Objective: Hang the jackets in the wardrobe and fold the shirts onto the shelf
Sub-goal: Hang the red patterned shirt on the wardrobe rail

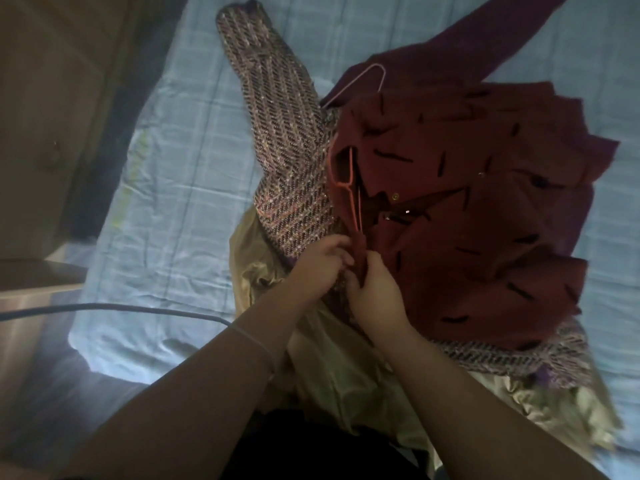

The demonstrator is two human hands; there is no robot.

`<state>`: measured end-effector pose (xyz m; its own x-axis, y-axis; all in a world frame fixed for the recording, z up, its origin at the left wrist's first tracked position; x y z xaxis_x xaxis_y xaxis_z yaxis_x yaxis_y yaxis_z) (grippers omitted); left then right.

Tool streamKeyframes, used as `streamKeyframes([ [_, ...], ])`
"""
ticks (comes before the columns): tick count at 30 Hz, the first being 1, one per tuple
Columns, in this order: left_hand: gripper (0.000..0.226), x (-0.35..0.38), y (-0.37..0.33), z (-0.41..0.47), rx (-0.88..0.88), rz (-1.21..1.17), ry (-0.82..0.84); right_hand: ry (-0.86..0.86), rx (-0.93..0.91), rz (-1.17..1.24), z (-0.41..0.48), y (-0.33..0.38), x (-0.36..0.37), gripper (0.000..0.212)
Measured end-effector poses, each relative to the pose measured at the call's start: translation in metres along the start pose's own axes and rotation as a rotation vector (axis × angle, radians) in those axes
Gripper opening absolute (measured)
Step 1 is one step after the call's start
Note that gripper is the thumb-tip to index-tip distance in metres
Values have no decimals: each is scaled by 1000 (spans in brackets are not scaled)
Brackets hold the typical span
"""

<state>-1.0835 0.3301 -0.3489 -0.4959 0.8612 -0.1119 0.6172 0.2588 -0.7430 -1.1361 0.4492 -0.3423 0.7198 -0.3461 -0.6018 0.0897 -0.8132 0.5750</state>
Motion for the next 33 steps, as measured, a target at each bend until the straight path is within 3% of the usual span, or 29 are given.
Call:
streamKeyframes([
  [2,51,-11,-18,-5,110,158,5,-50,-11,68,-4,8,-15,19],
  [5,48,-25,-52,-11,262,269,19,-138,-46,139,-10,20,-49,23],
  [8,33,-37,-97,-17,381,375,-63,-194,-73,164,-18,31,-95,19],
  [12,39,-36,-168,-24,476,421,-135,-264,-109,122,-32,42,-169,16],
  [18,86,5,-273,-46,747,812,-128,-507,-254,34,-86,59,-292,20],
  [21,94,24,-324,-71,946,891,-129,-592,-364,2,-126,63,-352,17],
  [24,76,39,-379,-104,1140,971,-82,-589,-441,-19,-165,63,-410,27],
  [28,29,42,-434,-152,1233,914,-3,-601,-544,-27,-207,72,-474,26],
  [30,12,33,-452,-176,1248,909,-31,-620,-579,-12,-215,82,-492,27],
  [33,10,7,-467,-215,1296,918,-189,-675,-619,-97,-207,107,-508,26],
])
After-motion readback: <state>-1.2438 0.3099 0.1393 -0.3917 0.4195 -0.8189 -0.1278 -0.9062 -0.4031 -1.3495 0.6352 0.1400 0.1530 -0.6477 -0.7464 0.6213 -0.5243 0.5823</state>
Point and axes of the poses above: each hand's wrist, its own z-axis towards the middle knuckle, its own x-axis out of the palm, y = z × x, the point moved 2 cm from there along z, towards the middle knuckle, and after that the axes turned 4 degrees about x, right-handed, at the moved point
